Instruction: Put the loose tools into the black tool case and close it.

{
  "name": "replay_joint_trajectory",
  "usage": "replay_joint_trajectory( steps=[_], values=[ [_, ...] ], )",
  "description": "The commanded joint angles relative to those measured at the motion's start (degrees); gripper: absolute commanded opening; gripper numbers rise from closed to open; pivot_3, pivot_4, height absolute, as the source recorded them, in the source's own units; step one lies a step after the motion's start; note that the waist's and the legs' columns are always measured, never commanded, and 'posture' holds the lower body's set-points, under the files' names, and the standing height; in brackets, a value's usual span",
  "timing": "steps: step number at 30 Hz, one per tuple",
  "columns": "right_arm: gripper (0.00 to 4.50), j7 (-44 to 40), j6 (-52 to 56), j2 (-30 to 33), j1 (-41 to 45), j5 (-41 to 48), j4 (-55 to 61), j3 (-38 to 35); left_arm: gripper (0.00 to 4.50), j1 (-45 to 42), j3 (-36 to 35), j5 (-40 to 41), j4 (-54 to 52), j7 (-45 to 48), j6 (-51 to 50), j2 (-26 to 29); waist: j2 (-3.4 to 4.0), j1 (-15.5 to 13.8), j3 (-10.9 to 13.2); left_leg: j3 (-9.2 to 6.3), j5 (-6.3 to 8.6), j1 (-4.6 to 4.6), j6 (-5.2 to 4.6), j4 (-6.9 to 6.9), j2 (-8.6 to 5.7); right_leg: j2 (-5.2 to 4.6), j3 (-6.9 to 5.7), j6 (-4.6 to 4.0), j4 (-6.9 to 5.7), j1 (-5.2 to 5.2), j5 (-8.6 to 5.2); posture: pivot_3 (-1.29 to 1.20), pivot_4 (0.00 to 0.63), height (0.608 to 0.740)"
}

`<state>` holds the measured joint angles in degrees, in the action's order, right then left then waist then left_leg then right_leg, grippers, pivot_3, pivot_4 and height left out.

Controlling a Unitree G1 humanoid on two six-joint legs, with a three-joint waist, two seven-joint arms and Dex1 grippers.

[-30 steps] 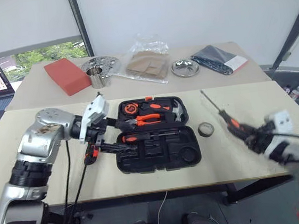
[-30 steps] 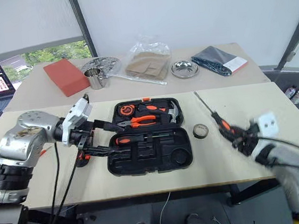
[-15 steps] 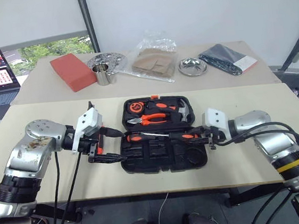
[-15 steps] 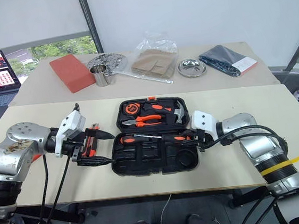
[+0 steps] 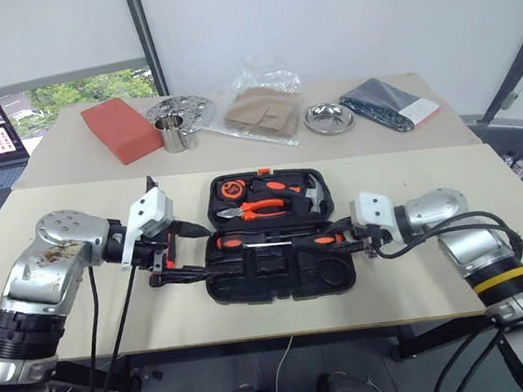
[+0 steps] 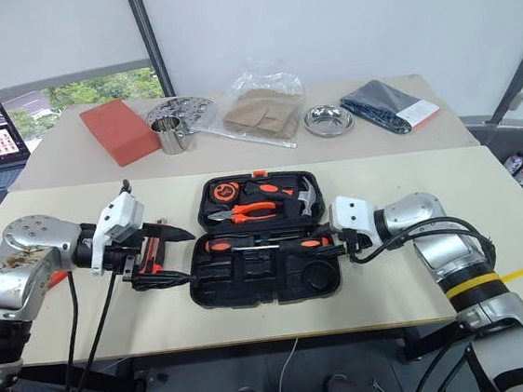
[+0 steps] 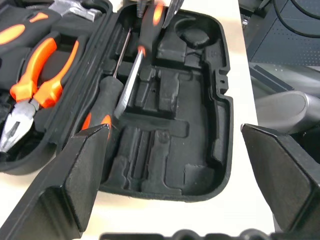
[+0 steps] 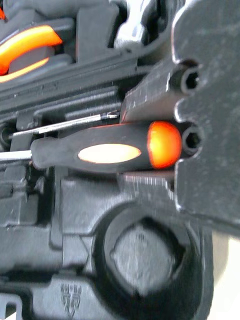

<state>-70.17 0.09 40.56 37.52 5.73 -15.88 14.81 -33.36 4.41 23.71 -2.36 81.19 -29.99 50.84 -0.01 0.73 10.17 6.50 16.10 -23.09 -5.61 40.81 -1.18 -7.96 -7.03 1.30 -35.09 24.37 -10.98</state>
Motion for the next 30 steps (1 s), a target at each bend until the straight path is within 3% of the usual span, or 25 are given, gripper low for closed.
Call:
replay_joint_trajectory(
  steps=[1, 4, 6, 8, 19, 24, 29, 30],
  values=[
    [3.52, 0.55, 3.64, -1.48, 1.54, 2.76, 2.62, -2.87, 4.50, -1.75, -0.20, 0.08, 0.13, 0.07, 1.14, -0.35, 0.00, 0.05, 0.00, 0.00, 0.00, 0.00, -0.01, -0.01, 0.00, 0.00, 0.00, -0.01, 0.00, 0.00, 0.00, 0.00, 0.150, 0.734],
    [4.42, 1.85, 9.48, -3.47, 2.30, 5.21, 5.81, -4.09, 4.50, -2.46, 0.22, -0.29, 1.01, 0.20, 1.45, -0.82, 0.00, 0.08, 0.00, 0.01, -0.05, 0.00, -0.08, -0.01, 0.02, 0.02, 0.00, -0.02, -0.01, 0.01, 0.00, 0.00, 0.150, 0.734],
    [4.28, 2.91, 12.89, -4.99, 2.56, 6.03, 7.18, -4.22, 4.50, -2.77, 0.51, -0.46, 1.36, 0.17, 1.64, -1.19, 0.00, 0.07, 0.00, 0.00, -0.07, -0.01, -0.12, 0.00, 0.01, 0.02, 0.00, -0.02, -0.01, 0.01, 0.00, 0.00, 0.150, 0.734],
    [3.78, 3.38, 13.44, -5.84, 2.38, 5.26, 7.55, -3.35, 4.50, -2.93, 0.70, -0.54, 1.52, 0.18, 1.76, -1.44, 0.00, 0.07, 0.00, 0.00, -0.04, -0.01, -0.07, 0.00, 0.02, 0.02, 0.00, -0.03, -0.02, 0.01, 0.01, 0.00, 0.150, 0.734],
    [0.01, 4.64, 11.29, -7.48, 0.71, -6.18, 5.42, 6.77, 4.50, -2.43, 0.36, -0.93, 1.62, 0.11, 2.16, -1.40, 0.00, 0.23, 0.00, 0.01, 0.00, 0.01, 0.01, -0.02, -0.01, 0.10, 0.00, -0.04, -0.01, 0.01, -0.01, 0.00, 0.150, 0.734],
    [0.01, 5.66, 8.72, -8.04, -0.61, -9.16, 5.18, 8.83, 4.50, -0.68, -0.96, -0.69, 0.58, -1.42, 1.56, -0.86, -0.09, 0.44, -0.11, 0.03, 0.00, 0.34, 0.20, -0.04, 0.03, 0.12, 0.08, -0.01, -0.08, -0.20, -0.07, 0.00, 0.150, 0.734],
    [0.01, 5.95, 16.27, -11.42, 1.24, 2.79, 11.27, -0.83, 4.50, 6.21, -7.16, 0.61, -2.61, -6.12, -1.02, 1.61, -0.11, 0.70, -0.10, 0.03, -0.09, 0.35, 0.43, -0.05, 0.17, 0.14, 0.15, -0.15, -0.18, -0.10, -0.04, 0.00, 0.150, 0.734],
    [0.29, 5.07, 18.94, -11.15, 1.60, 5.91, 13.33, -2.92, 4.50, 8.89, -9.94, 1.12, -3.54, -7.58, -1.98, 2.30, -0.10, 0.87, -0.08, 0.02, -0.11, 0.29, 0.44, -0.06, 0.18, 0.14, 0.15, -0.33, -0.25, -0.01, 0.02, 0.00, 0.150, 0.734]
  ],
)
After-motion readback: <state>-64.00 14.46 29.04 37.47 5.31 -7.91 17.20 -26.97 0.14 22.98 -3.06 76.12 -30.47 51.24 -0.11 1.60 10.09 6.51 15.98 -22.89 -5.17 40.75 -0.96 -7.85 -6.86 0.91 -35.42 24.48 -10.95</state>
